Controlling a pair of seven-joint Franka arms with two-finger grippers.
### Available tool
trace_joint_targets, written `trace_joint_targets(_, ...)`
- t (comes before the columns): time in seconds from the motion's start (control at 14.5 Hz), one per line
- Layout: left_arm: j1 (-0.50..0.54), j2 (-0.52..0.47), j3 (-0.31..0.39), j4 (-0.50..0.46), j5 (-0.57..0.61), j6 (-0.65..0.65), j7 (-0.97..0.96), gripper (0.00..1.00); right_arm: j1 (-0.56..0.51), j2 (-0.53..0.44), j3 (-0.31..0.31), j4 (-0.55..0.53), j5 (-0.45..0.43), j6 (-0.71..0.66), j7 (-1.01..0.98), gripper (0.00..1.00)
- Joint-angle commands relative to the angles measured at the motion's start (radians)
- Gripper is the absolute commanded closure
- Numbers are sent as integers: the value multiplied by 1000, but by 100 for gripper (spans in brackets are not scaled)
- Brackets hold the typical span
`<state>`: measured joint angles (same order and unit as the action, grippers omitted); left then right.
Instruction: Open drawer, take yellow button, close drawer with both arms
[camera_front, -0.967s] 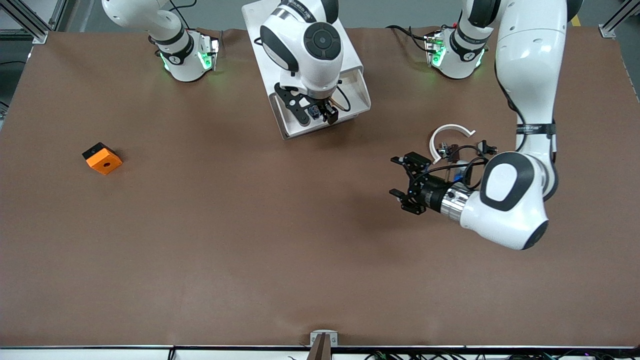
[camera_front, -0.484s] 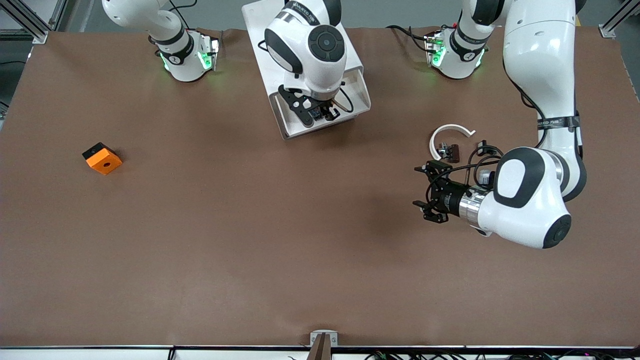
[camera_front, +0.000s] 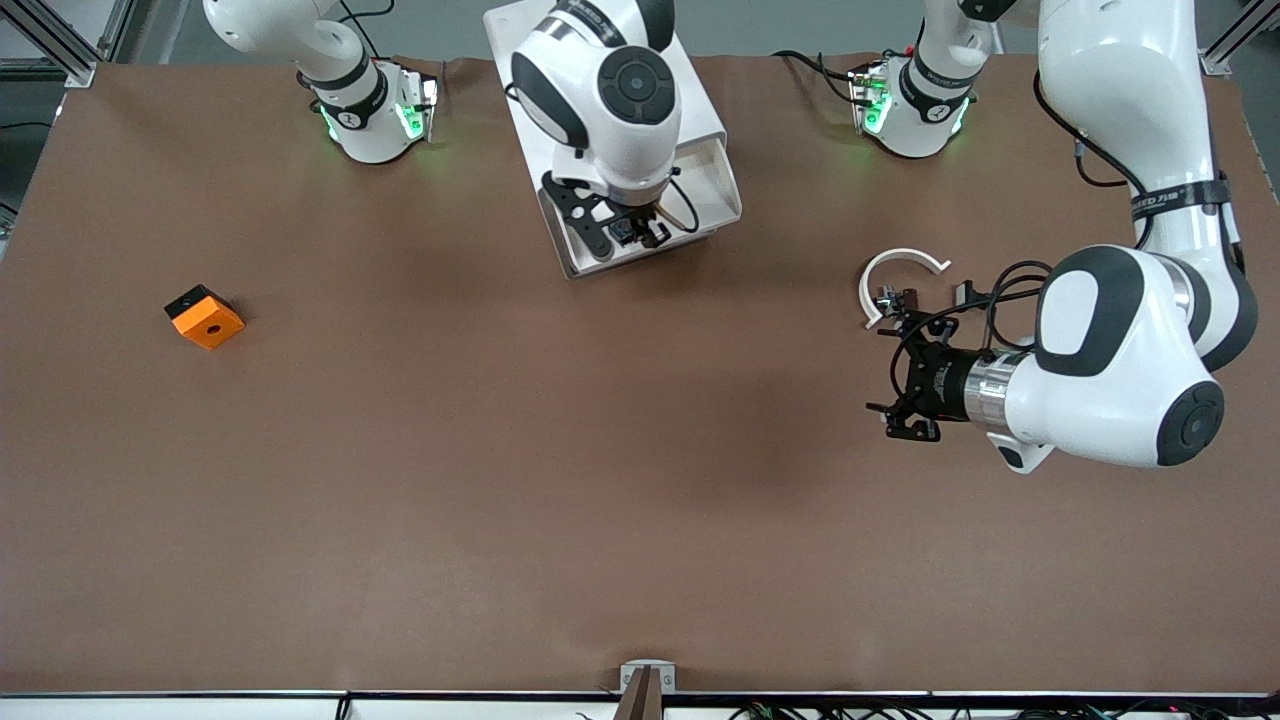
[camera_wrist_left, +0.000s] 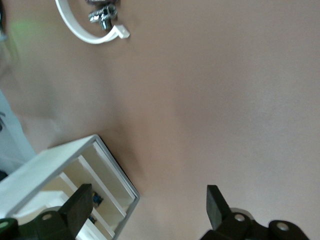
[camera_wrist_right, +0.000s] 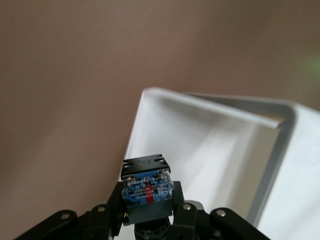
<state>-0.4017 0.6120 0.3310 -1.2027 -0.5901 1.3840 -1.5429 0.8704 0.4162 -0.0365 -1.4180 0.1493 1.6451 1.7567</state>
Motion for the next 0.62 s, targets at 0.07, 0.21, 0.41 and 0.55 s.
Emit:
trace_joint_targets(0.07, -19, -15, 3, -12, 50, 15, 73, 0, -161, -13, 13, 134, 53, -200, -193, 74)
trace_joint_targets(0.21, -26, -24, -4, -12, 90, 23, 76, 0, -241, -46, 7, 142, 46, -286, -416, 73)
trace_joint_targets(0.41, -45, -43, -7, -12, 118, 33, 133, 0, -431, -91, 7, 120, 46, -355, -806, 73)
trace_joint_targets(0.55, -49, -76, -6, -14, 121, 37, 231, 0, -540, -100, 6, 82, 15, -361, -1027, 73)
